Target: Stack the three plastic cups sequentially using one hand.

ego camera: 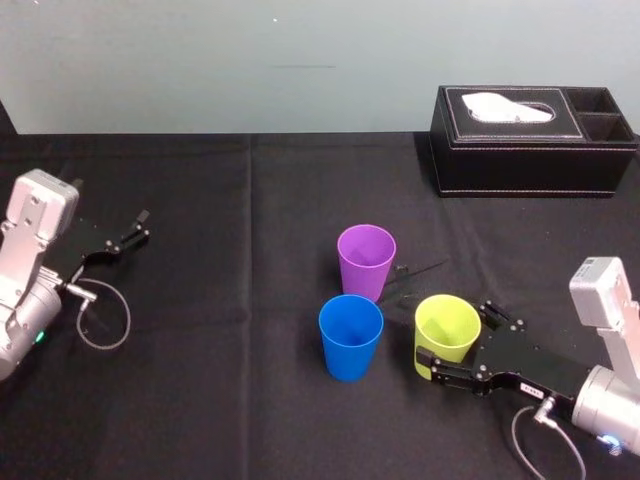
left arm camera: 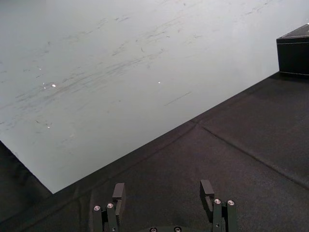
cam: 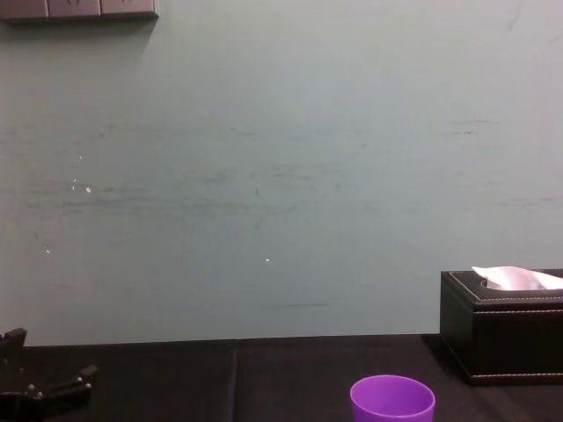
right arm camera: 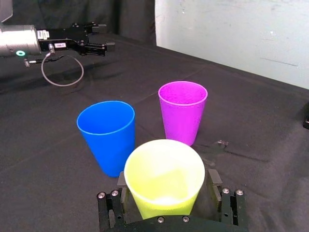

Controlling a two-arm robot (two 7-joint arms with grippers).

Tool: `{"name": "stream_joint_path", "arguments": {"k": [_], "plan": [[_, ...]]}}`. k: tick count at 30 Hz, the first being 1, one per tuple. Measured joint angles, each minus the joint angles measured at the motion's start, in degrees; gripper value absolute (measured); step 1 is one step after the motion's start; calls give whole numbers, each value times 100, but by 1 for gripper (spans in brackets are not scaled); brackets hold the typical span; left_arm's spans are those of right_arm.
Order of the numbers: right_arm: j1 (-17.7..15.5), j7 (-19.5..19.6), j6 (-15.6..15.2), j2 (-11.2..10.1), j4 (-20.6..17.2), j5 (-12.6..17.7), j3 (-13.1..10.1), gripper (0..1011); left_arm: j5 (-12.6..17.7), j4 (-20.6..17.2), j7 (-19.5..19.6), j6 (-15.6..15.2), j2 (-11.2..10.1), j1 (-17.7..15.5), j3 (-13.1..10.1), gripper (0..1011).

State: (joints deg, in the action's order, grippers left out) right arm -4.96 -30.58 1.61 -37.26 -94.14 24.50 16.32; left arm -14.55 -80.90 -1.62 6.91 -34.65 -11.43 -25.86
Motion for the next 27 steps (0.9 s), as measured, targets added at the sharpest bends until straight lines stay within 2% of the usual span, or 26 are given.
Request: {"name": "stream_joint_path", "arguments": {"k": [13,20,21,27], "plan": [[55,0,-27,41,22,1,43,1003,0,0,0,0,0,0,0,1011],[50,2,-21,37,20,5,36,863,0,0,0,0,0,0,0,1011],[49,2,-21,36,20,6,36,813,0,0,0,0,0,0,0,1011],[46,3,-18,33,18,7,32,751,0,0,0,0,0,0,0,1011]]}}
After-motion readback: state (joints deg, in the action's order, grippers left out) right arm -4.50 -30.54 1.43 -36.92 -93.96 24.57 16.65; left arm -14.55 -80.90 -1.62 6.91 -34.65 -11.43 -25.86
